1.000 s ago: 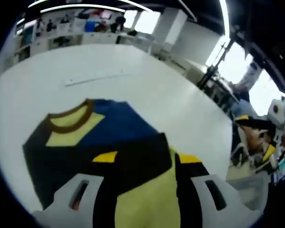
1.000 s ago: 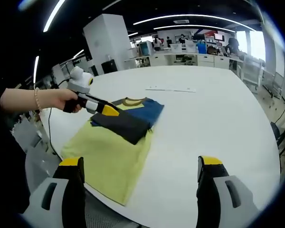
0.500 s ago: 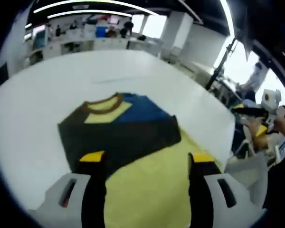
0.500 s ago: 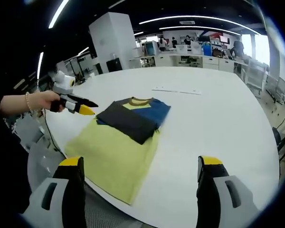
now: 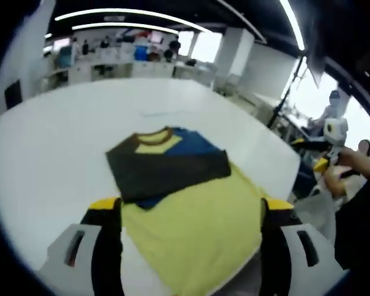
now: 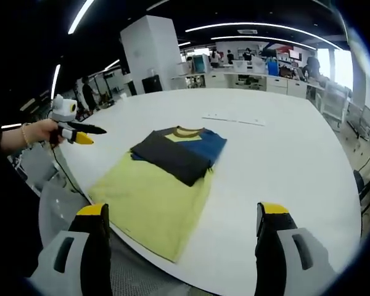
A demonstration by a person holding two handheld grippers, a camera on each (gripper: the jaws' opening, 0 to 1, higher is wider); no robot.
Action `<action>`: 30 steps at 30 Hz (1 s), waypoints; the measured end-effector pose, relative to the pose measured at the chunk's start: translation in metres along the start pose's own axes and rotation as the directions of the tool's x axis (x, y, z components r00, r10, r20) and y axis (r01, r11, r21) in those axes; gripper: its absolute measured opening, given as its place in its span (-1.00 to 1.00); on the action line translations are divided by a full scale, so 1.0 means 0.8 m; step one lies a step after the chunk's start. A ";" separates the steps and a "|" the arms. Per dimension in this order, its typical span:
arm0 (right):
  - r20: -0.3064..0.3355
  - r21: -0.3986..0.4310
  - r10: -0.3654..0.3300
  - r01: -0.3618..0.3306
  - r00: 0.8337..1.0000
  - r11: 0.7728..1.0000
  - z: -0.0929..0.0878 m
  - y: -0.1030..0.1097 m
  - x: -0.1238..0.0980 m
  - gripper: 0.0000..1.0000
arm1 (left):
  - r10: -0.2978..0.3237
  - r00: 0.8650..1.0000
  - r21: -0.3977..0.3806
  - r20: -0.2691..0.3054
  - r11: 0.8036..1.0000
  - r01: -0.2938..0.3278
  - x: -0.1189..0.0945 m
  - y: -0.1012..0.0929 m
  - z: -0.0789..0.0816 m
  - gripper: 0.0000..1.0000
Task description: Fold the garment on the visible template until the final outline fits inside the template.
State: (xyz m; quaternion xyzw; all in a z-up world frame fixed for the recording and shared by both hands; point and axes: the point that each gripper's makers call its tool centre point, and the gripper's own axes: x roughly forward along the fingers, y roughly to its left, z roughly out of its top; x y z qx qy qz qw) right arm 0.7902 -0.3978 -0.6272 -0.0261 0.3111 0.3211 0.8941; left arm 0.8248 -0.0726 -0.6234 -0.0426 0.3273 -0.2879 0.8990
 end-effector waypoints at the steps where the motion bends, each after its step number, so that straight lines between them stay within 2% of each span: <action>1: 0.001 0.000 -0.001 0.001 1.000 1.000 -0.001 0.001 -0.001 0.98 | 0.004 1.000 -0.001 0.001 1.000 -0.004 -0.009 0.002 -0.004 0.84; 5: 0.000 0.000 -0.006 0.006 1.000 1.000 -0.003 0.004 -0.006 0.98 | 0.030 0.999 -0.019 0.016 0.999 -0.030 -0.034 0.011 -0.012 0.99; 12: -0.015 -0.002 -0.002 0.001 1.000 1.000 -0.012 0.013 -0.010 0.98 | 0.068 0.997 -0.056 0.043 0.996 -0.066 -0.074 0.021 -0.026 0.99; 17: -0.026 -0.003 0.001 -0.001 1.000 1.000 -0.020 0.018 -0.015 0.98 | 0.091 0.995 -0.067 0.043 0.994 -0.088 -0.095 0.022 -0.046 0.99; 25: -0.029 0.006 -0.025 0.025 0.999 1.000 -0.028 0.013 -0.033 0.98 | 0.119 0.989 -0.146 0.091 0.984 -0.105 -0.135 0.022 -0.062 0.99; 30: -0.033 0.012 -0.038 0.038 0.999 0.999 -0.032 0.009 -0.040 0.98 | 0.126 0.991 -0.103 0.051 0.987 -0.120 -0.147 0.021 -0.077 0.99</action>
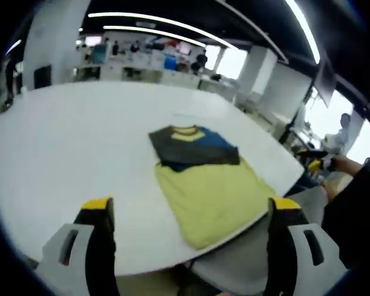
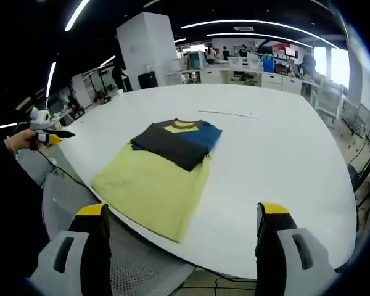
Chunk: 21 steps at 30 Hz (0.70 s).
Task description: Fold the garment on the visible template until the final outline fits inside the template.
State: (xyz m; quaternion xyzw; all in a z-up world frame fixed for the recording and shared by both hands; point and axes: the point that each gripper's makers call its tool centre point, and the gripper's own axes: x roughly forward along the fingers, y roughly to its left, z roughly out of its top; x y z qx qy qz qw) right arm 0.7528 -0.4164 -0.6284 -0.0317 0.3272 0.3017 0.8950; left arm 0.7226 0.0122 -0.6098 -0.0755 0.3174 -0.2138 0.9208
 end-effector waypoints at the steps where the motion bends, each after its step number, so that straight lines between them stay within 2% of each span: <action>1: -0.002 0.001 -0.002 0.002 1.000 1.000 -0.001 -0.001 -0.001 0.99 | 0.006 1.000 0.021 -0.019 1.000 -0.006 -0.001 0.002 -0.005 0.99; 3: -0.004 -0.001 -0.002 0.002 1.000 1.000 -0.003 0.000 -0.003 0.99 | 0.010 1.000 0.037 -0.026 0.999 -0.009 -0.002 0.003 -0.008 0.99; 8: -0.022 -0.014 0.004 -0.004 1.000 1.000 -0.007 0.002 -0.004 0.99 | 0.006 1.000 0.017 -0.012 1.000 -0.006 -0.002 0.003 -0.006 0.99; 21: -0.047 -0.028 0.012 -0.014 0.999 1.000 -0.013 0.006 0.003 0.98 | -0.008 0.999 0.028 -0.054 1.000 0.009 0.003 0.001 -0.019 0.96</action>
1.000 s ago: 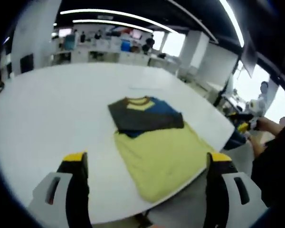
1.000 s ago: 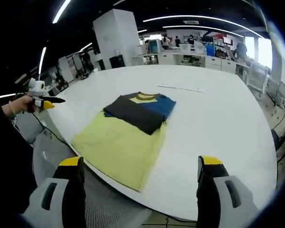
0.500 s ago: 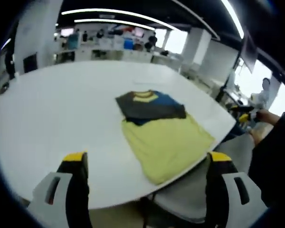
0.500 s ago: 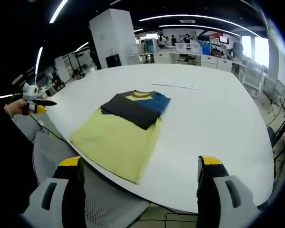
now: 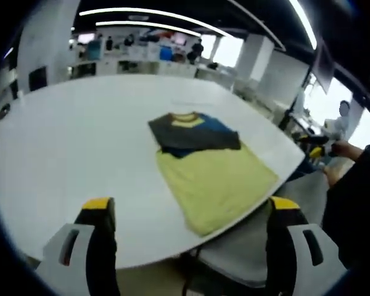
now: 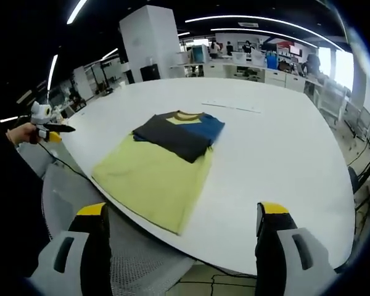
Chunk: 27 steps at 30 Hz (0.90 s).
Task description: Fold the garment on the visible template until the final outline fits inside the template.
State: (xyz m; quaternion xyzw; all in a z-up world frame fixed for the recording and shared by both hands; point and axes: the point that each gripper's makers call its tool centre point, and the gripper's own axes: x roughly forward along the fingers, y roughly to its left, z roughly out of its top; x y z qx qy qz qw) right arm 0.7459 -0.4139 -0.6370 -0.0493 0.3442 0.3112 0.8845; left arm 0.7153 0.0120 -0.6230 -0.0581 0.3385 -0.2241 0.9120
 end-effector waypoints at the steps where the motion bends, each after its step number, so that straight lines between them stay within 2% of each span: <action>1: 0.000 -0.001 0.000 0.000 1.000 1.000 0.000 0.000 0.000 0.98 | -0.001 1.000 0.000 -0.001 1.000 0.001 0.000 0.000 0.000 0.96; 8: 0.001 0.002 0.012 -0.012 1.000 1.000 0.000 0.002 0.004 0.94 | -0.046 0.999 0.001 -0.024 0.999 0.046 0.011 -0.009 -0.009 0.87; 11: 0.005 0.005 0.045 -0.045 0.999 0.999 -0.003 0.008 0.012 0.88 | -0.107 0.994 -0.060 -0.026 0.993 0.105 0.021 -0.021 -0.018 0.74; 13: 0.006 0.019 0.054 -0.054 0.999 0.998 -0.005 0.009 0.015 0.86 | -0.119 0.993 -0.084 -0.015 0.990 0.117 0.024 -0.023 -0.019 0.69; 17: -0.013 0.030 0.077 -0.076 0.997 0.997 -0.015 0.012 0.027 0.78 | -0.130 0.990 -0.086 -0.047 0.988 0.126 0.037 -0.025 -0.037 0.65; 20: -0.034 0.037 0.100 -0.098 0.994 0.994 -0.026 0.014 0.037 0.71 | -0.157 0.985 -0.102 -0.074 0.984 0.149 0.045 -0.031 -0.051 0.54; 27: -0.069 0.063 0.172 -0.168 0.983 0.984 -0.047 0.024 0.059 0.41 | -0.191 0.974 -0.124 -0.122 0.976 0.176 0.069 -0.037 -0.082 0.42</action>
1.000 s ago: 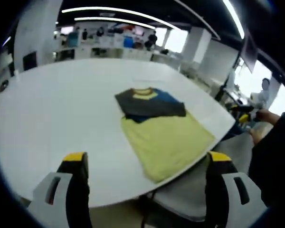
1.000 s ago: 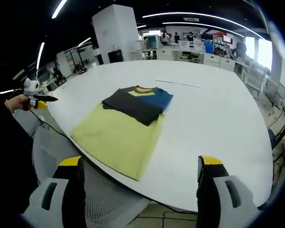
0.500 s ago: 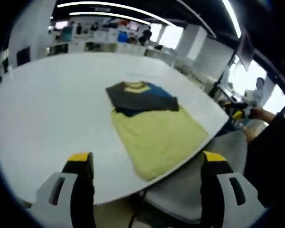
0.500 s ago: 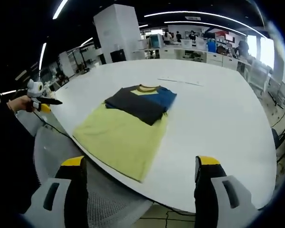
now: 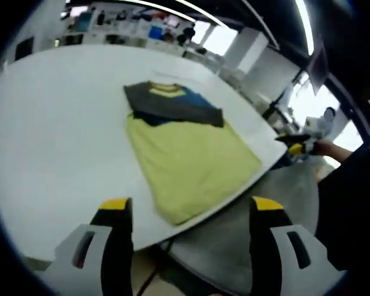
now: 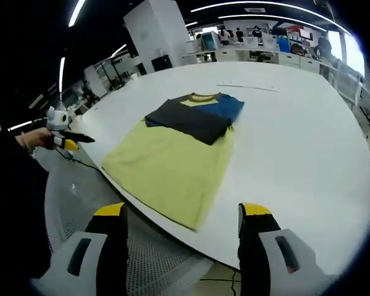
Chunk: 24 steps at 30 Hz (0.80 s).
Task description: Fold the garment on the visible template until the final outline fits inside the template.
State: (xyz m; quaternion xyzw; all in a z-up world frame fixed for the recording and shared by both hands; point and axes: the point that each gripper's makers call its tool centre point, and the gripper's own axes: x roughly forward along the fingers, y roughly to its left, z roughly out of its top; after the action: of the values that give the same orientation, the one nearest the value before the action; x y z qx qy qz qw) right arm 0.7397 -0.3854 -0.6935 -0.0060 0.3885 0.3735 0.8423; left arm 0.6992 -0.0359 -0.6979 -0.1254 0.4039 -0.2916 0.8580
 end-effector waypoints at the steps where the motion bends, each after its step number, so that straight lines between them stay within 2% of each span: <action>1: -0.001 0.008 0.006 -0.006 1.000 1.000 -0.002 0.000 0.003 0.40 | -0.003 1.000 -0.001 -0.005 1.000 0.003 0.004 0.001 -0.003 0.40; 7: -0.022 0.028 0.031 -0.030 0.999 0.999 -0.014 -0.002 0.020 0.26 | 0.006 0.998 -0.016 -0.055 1.000 -0.007 0.024 0.016 -0.029 0.32; 10: -0.027 0.036 0.034 -0.033 0.999 0.999 -0.018 -0.004 0.025 0.23 | -0.007 0.998 -0.035 -0.056 0.999 0.005 0.027 0.016 -0.037 0.19; 14: -0.044 0.044 0.035 -0.033 0.998 0.999 -0.028 -0.006 0.031 0.11 | -0.008 0.998 -0.058 -0.065 0.998 0.005 0.032 0.018 -0.048 0.16; 16: -0.055 0.045 0.028 -0.025 0.998 0.999 -0.034 -0.010 0.035 0.05 | -0.003 0.999 -0.082 -0.052 0.997 -0.002 0.033 0.020 -0.047 0.16; 20: -0.076 0.063 0.023 -0.018 0.997 0.998 -0.045 -0.013 0.045 -0.05 | -0.005 0.999 -0.075 -0.054 0.997 0.001 0.037 0.022 -0.047 0.15; 24: -0.079 0.083 0.030 -0.023 0.996 0.996 -0.046 -0.013 0.052 -0.21 | -0.013 0.999 -0.083 -0.040 0.996 0.010 0.041 0.022 -0.042 0.08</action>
State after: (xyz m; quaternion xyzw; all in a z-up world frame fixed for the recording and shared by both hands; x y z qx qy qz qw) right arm 0.7398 -0.3782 -0.7497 0.0187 0.4372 0.3677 0.8206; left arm 0.6972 -0.0409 -0.7474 -0.1574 0.4321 -0.2819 0.8420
